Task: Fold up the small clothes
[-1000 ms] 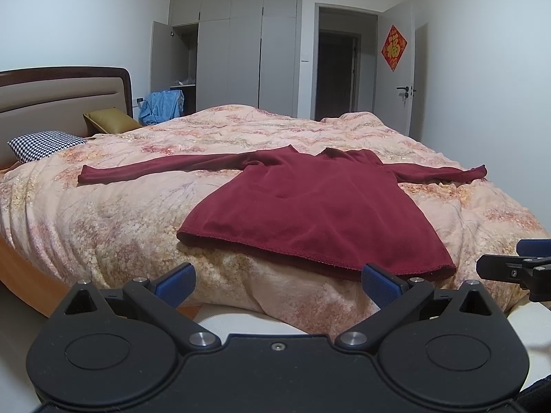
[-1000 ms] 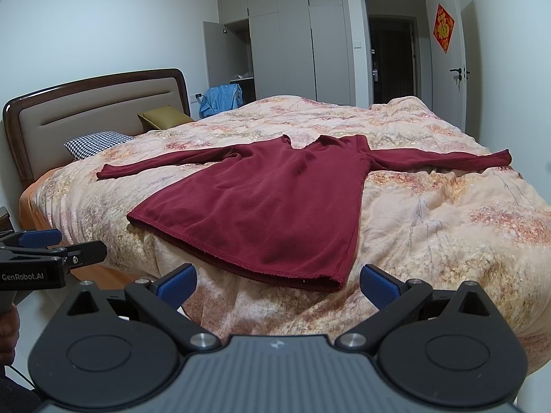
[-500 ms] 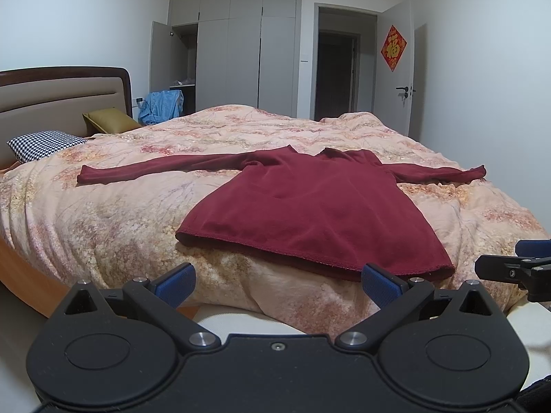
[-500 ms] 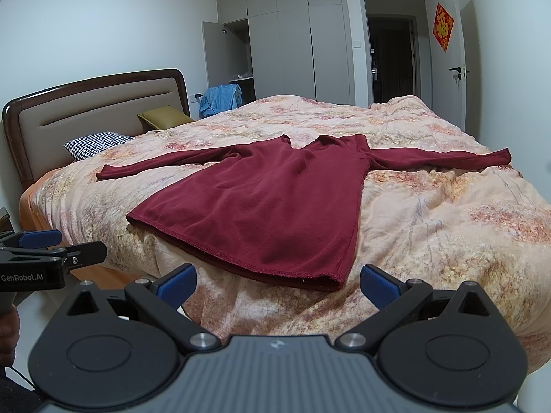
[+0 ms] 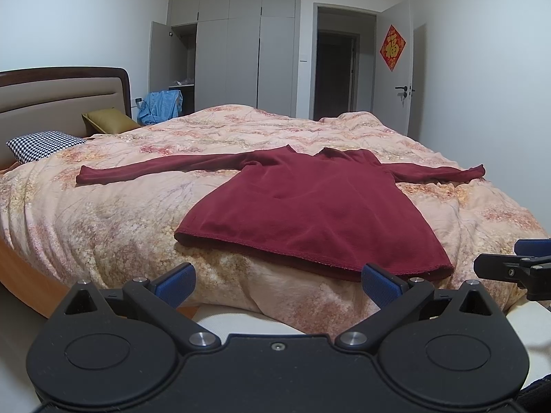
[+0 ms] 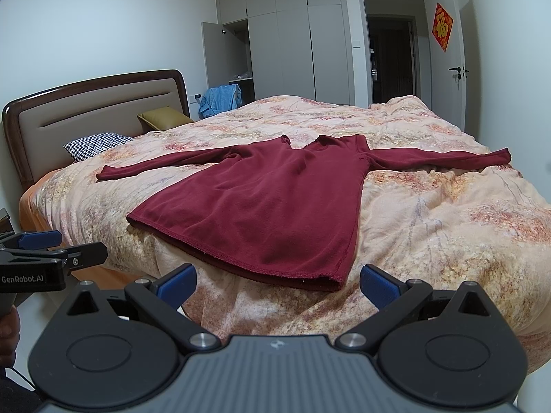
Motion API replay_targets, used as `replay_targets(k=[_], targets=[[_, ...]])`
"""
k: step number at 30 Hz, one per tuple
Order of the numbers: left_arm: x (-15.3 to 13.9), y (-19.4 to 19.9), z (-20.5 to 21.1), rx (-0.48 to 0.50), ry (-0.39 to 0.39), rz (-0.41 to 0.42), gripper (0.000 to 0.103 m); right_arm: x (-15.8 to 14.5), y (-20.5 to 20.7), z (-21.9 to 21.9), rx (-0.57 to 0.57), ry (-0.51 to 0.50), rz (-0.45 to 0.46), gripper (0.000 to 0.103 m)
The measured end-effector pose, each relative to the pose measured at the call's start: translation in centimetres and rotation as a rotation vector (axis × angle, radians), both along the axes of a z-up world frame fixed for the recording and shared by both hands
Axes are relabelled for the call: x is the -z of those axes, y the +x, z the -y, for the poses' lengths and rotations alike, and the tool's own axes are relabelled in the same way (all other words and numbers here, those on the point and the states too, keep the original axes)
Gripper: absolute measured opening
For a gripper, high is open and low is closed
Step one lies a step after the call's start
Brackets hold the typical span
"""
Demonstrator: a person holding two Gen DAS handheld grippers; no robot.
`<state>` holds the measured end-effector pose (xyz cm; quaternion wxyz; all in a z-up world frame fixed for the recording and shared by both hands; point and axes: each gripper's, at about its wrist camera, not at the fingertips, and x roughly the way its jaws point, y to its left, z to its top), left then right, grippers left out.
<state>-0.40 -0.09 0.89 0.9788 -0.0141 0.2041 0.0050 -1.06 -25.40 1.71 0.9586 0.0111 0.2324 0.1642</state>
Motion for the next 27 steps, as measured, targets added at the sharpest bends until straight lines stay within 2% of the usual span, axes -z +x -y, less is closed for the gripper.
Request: replay_targets(k=[19, 24, 27], targets=[[0.3, 0.5, 0.1, 0.019, -0.011, -0.024, 0.102, 0.1, -0.4, 0.4, -0.004, -0.001, -0.008, 0.103], [-0.3, 2.4, -0.6, 0.021, -0.015, -0.053, 0.102, -0.4, 1.9, 0.9, -0.062, 0.044, -0.074, 0.103], [-1.1, 4.0, -0.8, 0.015, 0.005, -0.049, 0.102, -1.3, 3.8, 1.8, -0.072, 0.077, -0.077, 0.103]])
